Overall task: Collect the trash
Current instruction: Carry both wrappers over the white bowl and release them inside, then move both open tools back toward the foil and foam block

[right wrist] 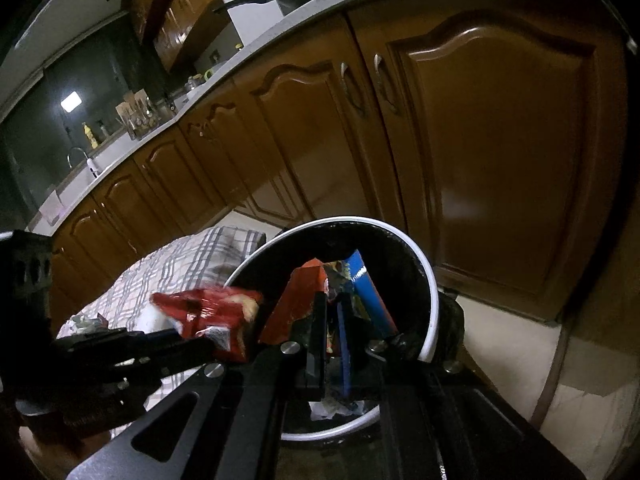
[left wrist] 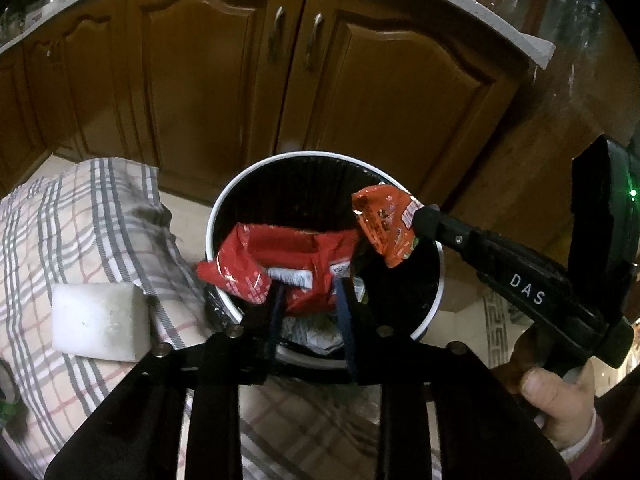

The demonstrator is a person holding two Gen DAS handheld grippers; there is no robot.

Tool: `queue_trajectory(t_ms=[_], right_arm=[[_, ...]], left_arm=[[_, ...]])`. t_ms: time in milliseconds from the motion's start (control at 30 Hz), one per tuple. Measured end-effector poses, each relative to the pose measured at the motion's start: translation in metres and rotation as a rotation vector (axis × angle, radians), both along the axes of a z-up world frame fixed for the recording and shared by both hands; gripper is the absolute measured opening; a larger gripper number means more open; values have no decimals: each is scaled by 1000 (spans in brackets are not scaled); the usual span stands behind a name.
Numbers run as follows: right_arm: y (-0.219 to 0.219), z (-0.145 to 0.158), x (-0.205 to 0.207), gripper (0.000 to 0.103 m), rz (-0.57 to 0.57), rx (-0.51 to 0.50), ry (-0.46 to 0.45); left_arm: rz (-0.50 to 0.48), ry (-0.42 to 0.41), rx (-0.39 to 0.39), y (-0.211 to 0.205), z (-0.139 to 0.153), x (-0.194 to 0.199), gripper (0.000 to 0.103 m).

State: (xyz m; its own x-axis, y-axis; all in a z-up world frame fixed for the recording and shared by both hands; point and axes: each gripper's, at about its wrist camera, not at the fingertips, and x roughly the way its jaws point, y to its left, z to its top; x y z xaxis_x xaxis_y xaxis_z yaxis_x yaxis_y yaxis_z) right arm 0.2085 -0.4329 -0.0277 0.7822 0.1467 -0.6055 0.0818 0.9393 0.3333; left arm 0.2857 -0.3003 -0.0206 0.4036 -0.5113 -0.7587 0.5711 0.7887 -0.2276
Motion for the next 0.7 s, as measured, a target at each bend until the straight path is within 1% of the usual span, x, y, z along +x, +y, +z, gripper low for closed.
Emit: queue_trajectory(t_ms=[33,67,100,133,167,200,300,467,533,700], right_arm=[[-1,0,1,19,-2,5,4],[-2,0,1,31,-5,14,4],[-3,1,0,39,-5,19,-1],[-3,2,-2,47,-4,27,-10],[-3,3,-4,50,-3,31,-15],[-3,4,-5,50,-4,33,-18],[-1,6,-9,52,-7,37,-22],[8,10,-21,66,-1,53,-45],[15,11,-26,69,3,60,-56],[39,13,-36,70,43,74,-68]], left_arm=[[6,2,-2,1,0,0,43],[14,-5,-8,3,2,-2,54],[18,-13,-18,5,4,-3,58],[19,-16,-23,7,5,-4,58],[24,-17,-26,9,6,-5,60],[30,-16,-30,12,7,-6,62],[46,-11,-43,22,8,-11,63],[87,-16,-60,50,8,-28,63],[113,-18,-66,64,8,-35,63],[175,-11,-86,104,6,-51,63]])
